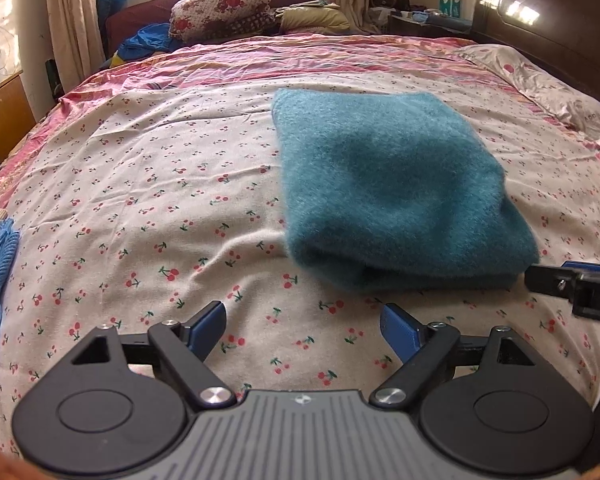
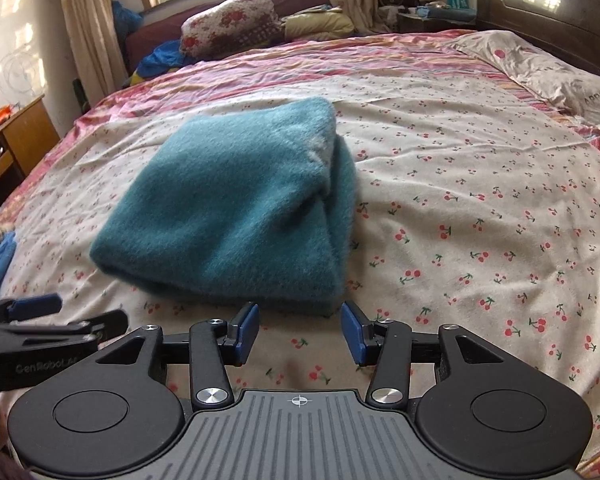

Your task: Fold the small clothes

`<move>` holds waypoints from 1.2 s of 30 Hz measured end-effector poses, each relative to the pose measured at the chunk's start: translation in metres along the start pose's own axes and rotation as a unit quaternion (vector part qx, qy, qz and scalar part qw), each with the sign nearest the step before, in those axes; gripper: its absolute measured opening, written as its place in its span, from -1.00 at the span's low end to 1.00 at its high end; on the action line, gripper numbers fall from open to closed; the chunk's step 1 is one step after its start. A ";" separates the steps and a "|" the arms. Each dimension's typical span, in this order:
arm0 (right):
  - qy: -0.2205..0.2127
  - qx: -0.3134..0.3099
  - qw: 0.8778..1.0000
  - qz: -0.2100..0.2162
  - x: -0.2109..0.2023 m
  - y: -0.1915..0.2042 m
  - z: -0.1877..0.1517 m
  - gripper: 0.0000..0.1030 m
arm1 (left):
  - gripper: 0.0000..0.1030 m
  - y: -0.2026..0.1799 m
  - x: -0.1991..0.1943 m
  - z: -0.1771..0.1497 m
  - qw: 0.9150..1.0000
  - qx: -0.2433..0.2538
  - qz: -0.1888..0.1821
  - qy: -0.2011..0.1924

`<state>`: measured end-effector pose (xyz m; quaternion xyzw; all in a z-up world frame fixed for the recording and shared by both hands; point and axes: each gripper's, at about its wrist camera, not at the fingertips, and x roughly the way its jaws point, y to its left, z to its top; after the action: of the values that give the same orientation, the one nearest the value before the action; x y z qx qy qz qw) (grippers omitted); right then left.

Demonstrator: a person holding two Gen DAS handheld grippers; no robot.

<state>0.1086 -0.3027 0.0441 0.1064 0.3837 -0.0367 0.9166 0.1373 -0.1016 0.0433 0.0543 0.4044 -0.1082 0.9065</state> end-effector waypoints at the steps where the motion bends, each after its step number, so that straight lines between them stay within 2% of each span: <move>1: -0.002 0.008 1.000 -0.001 0.003 -0.004 0.002 -0.10 | 0.74 0.002 0.002 0.002 1.000 -0.003 0.001 -0.001; 7: -0.009 0.034 0.999 0.004 0.023 -0.019 0.014 0.01 | 0.74 0.009 0.013 0.017 1.000 -0.017 0.012 -0.005; 14: 0.002 0.043 0.999 0.032 0.047 -0.026 0.016 0.03 | 0.74 0.005 0.020 0.030 1.000 -0.014 0.012 -0.013; 15: 0.008 0.056 0.997 0.043 0.050 -0.030 0.017 -0.10 | 0.74 0.005 0.019 0.030 1.000 -0.011 0.011 -0.015; 16: 0.012 0.068 0.995 0.066 0.050 -0.035 0.017 -0.48 | 0.74 0.005 0.017 0.030 1.000 -0.009 0.009 -0.018; 19: 0.004 0.073 0.994 0.086 0.038 -0.041 0.020 -0.63 | 0.74 0.009 0.008 0.031 0.999 -0.015 -0.011 -0.035; 22: 0.003 0.073 0.994 0.077 0.035 -0.049 0.021 -0.69 | 0.74 0.014 -0.001 0.035 0.998 -0.022 -0.023 -0.063; 26: 0.004 0.058 0.995 0.086 0.030 -0.048 0.026 -0.67 | 0.74 0.026 -0.002 0.048 0.995 -0.036 -0.024 -0.088; 29: -0.045 0.062 0.993 0.086 0.015 -0.052 0.039 -0.28 | 0.74 0.036 0.011 0.065 0.995 -0.044 -0.030 -0.086; 31: -0.069 0.074 0.990 0.096 0.017 -0.059 0.051 0.43 | 0.74 0.039 0.025 0.075 0.995 -0.047 -0.037 -0.082; 33: -0.068 0.084 0.989 0.100 0.030 -0.063 0.065 0.46 | 0.74 0.043 0.039 0.082 0.994 -0.056 -0.053 -0.074; 36: -0.038 0.100 0.987 0.120 0.062 -0.067 0.078 0.50 | 0.74 0.045 0.057 0.087 0.993 -0.059 -0.086 -0.060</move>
<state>0.1961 -0.3848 0.0424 0.2410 0.3269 0.0318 0.9133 0.2485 -0.0832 0.0593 -0.0403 0.3580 -0.1648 0.9182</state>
